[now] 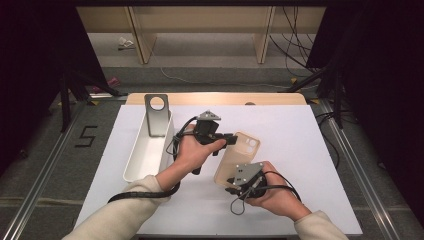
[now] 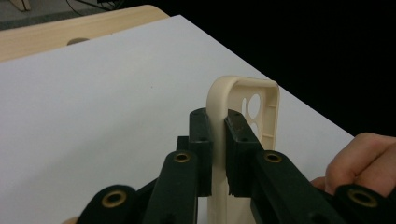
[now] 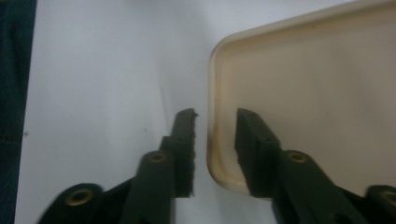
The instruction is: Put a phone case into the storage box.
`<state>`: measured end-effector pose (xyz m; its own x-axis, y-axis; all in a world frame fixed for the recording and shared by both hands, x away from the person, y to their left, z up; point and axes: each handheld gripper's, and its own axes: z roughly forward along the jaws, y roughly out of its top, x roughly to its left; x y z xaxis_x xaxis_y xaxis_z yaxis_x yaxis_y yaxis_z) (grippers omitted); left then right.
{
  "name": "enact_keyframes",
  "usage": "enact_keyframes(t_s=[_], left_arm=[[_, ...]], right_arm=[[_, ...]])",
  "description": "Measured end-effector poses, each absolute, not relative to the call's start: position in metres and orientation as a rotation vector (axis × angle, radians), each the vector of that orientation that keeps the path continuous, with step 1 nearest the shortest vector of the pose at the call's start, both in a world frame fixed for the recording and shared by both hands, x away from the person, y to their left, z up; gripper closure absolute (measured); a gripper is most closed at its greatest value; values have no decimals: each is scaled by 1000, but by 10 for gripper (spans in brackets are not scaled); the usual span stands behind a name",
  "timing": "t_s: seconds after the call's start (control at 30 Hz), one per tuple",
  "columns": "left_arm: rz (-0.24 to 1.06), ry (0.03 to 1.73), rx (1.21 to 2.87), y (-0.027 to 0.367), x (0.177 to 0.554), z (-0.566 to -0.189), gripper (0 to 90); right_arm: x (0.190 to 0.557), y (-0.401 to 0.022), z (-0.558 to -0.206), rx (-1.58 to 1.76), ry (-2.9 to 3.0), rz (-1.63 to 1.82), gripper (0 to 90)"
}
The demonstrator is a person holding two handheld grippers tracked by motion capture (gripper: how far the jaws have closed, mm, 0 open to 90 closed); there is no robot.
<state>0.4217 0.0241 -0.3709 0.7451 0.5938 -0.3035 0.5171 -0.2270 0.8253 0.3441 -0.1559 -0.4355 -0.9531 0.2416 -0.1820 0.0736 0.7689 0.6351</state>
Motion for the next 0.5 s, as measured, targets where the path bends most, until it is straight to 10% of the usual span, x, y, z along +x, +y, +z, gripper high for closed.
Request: enact_keyframes(t_s=[0.5], left_arm=[[305, 735, 1837, 55, 418, -367, 822]], right_arm=[[351, -175, -429, 532, 2582, 1119, 285]])
